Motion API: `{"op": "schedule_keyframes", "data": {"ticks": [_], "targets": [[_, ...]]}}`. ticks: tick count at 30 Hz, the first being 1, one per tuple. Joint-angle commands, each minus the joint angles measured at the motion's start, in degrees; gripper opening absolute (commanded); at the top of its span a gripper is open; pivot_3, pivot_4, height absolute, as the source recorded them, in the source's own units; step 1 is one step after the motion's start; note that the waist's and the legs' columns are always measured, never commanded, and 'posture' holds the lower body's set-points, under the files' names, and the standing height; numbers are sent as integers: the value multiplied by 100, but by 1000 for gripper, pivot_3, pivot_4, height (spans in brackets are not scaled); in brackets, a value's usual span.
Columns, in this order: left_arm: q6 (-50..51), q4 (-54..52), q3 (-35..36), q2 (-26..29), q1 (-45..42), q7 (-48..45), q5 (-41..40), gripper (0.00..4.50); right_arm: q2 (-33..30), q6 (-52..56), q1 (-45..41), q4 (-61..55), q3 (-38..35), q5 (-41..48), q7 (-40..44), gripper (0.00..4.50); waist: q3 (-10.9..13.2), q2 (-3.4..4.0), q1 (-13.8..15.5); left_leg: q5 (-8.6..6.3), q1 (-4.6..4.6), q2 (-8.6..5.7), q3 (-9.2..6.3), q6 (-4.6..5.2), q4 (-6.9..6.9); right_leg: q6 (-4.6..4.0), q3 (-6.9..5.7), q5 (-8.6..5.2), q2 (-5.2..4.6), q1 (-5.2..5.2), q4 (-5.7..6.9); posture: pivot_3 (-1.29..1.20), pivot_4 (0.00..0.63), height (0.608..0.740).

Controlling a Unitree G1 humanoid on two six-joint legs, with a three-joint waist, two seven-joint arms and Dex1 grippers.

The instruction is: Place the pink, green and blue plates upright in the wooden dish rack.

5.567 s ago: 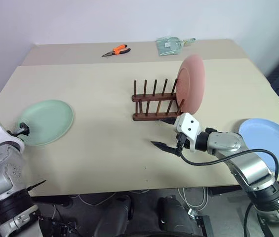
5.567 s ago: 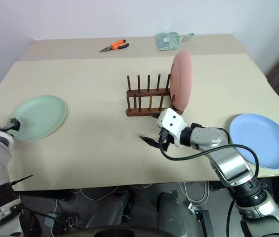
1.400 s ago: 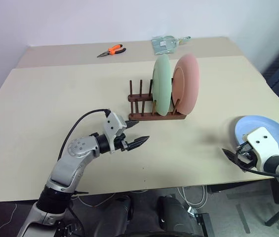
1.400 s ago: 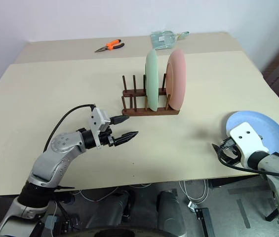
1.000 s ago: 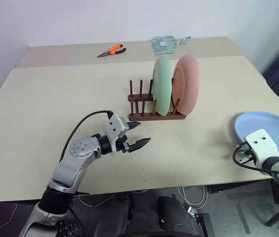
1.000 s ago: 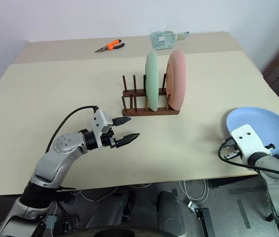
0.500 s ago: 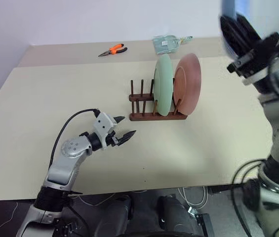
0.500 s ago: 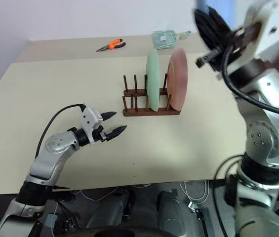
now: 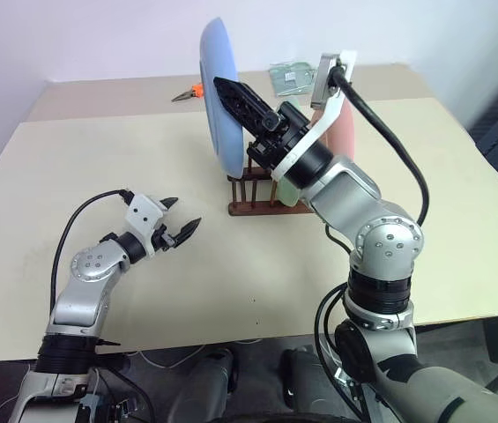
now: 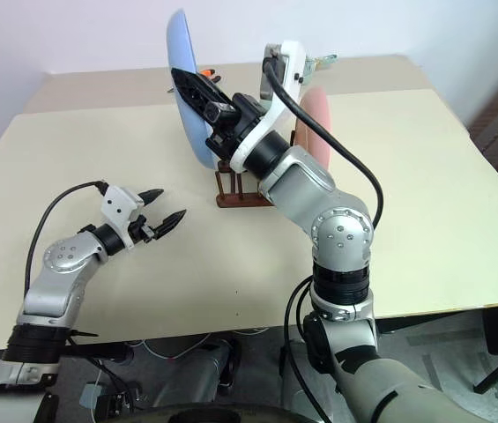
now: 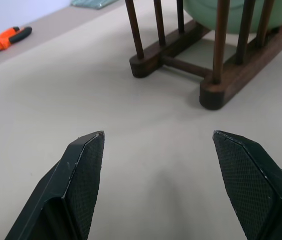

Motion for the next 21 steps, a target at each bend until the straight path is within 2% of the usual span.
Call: {"op": "schedule_keyframes", "data": {"ticks": [1, 9, 12, 18, 21], "targets": [[10, -439, 120, -28, 100, 92, -66, 3572, 62, -169, -167, 36, -46, -116, 37, 63, 0, 0, -16, 0, 0, 0, 0, 0, 0, 0, 0, 0, 0, -1, 2, 0, 150, 720], [184, -655, 8, -154, 128, 133, -54, 3572, 207, -288, -142, 603, -107, -559, -189, 63, -1, 3, -115, 3, 1, 2, 0, -6, -6, -2, 0, 1, 2, -5, 8, 0, 150, 720], [205, -674, -15, -183, 115, 131, -42, 3572, 213, -332, -141, 752, -116, -722, -145, 973, -1, 3, -113, 4, 1, 2, 0, -6, -8, -2, 0, 1, 3, -6, 8, 0, 150, 720], [210, -682, -74, -224, 102, 130, -16, 3572, 108, -362, -217, 769, -23, -1074, 83, 3932, -1, 3, -112, 4, 1, 2, 0, -7, -8, -2, 0, 1, 3, -6, 8, 0, 150, 720], [216, -676, -109, -229, 88, 114, -8, 3572, -247, -408, -308, 617, 321, -1602, 499, 3932, -1, 3, -111, 4, 1, 2, 0, -7, -7, -2, -1, 1, 3, -6, 8, 0, 150, 720]]}}
